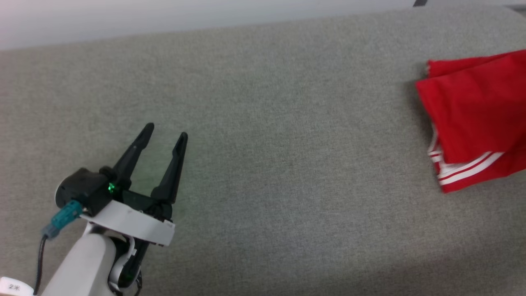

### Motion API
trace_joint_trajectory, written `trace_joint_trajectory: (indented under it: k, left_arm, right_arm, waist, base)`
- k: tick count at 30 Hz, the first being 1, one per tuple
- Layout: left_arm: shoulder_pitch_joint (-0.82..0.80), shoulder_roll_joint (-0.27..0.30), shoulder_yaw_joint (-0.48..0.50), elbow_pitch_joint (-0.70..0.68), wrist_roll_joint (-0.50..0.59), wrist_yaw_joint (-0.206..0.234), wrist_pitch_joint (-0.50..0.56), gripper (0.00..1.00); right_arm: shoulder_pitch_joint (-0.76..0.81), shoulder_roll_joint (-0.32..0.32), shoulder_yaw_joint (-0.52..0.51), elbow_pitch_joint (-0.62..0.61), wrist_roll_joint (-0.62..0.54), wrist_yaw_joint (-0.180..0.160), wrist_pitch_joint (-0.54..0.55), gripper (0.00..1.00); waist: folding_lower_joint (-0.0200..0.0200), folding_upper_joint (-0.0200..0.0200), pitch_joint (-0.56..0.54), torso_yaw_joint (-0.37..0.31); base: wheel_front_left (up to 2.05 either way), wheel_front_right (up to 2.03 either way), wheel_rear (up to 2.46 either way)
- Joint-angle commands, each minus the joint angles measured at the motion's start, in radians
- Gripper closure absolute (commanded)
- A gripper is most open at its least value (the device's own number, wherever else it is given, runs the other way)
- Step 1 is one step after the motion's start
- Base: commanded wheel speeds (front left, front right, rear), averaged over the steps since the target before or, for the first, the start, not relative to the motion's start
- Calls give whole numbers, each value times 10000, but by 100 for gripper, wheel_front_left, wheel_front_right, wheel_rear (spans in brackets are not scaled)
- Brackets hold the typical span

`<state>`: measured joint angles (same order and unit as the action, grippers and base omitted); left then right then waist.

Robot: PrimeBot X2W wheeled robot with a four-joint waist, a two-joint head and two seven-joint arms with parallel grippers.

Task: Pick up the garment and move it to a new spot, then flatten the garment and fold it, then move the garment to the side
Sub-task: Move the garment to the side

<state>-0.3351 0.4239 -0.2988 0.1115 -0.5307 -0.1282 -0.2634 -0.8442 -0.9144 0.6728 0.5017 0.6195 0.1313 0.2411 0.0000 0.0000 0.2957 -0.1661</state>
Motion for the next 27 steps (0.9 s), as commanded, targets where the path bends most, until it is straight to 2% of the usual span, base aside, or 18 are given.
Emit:
trace_joint_trajectory:
  k: [1, 11, 27]
  left_arm:
    - [-162, 56, -40, -21, 30, -32, 3, 0]
    - [-494, 315, -138, -82, 28, -32, 3, 0]
    - [-831, 575, -367, -145, -76, -32, 3, 0]
  right_arm:
    - [-292, -57, 76, 234, -81, -11, -246, 100]
    - [-1233, -122, 537, 2051, -900, -13, -1156, 100]
    - [-2125, 703, 326, 4547, -2115, -13, -2378, 100]
  waist:
    - [0, 0, 394, -132]
    - [0, 0, 1010, -119]
    - [0, 0, 1666, -93]
  base:
    - [0, 0, 0]
    - [0, 0, 0]
    - [0, 0, 0]
